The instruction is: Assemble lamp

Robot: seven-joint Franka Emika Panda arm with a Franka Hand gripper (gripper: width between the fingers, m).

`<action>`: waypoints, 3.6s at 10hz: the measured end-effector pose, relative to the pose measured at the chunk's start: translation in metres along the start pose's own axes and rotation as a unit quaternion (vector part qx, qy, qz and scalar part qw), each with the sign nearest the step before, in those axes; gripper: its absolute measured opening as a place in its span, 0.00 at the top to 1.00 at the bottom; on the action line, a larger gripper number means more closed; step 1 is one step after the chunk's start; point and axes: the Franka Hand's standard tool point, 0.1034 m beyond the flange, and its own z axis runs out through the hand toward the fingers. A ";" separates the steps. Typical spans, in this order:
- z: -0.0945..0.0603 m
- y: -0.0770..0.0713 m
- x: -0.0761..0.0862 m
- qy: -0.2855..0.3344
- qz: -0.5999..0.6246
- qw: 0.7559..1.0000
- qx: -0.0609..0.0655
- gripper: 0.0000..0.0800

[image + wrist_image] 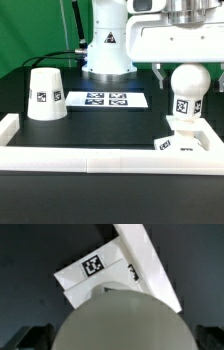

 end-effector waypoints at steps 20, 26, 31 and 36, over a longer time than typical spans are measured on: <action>-0.001 0.004 0.004 0.000 -0.502 0.864 -0.039 0.28; 0.000 0.007 0.004 0.009 -0.239 0.971 -0.027 0.28; 0.000 0.007 0.003 0.012 0.002 1.000 -0.026 0.27; 0.001 0.005 0.001 0.013 0.227 0.974 -0.019 0.27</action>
Offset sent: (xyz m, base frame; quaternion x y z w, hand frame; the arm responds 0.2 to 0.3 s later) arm 0.0033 -0.0004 0.0023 -0.0257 0.0054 -0.1789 0.9835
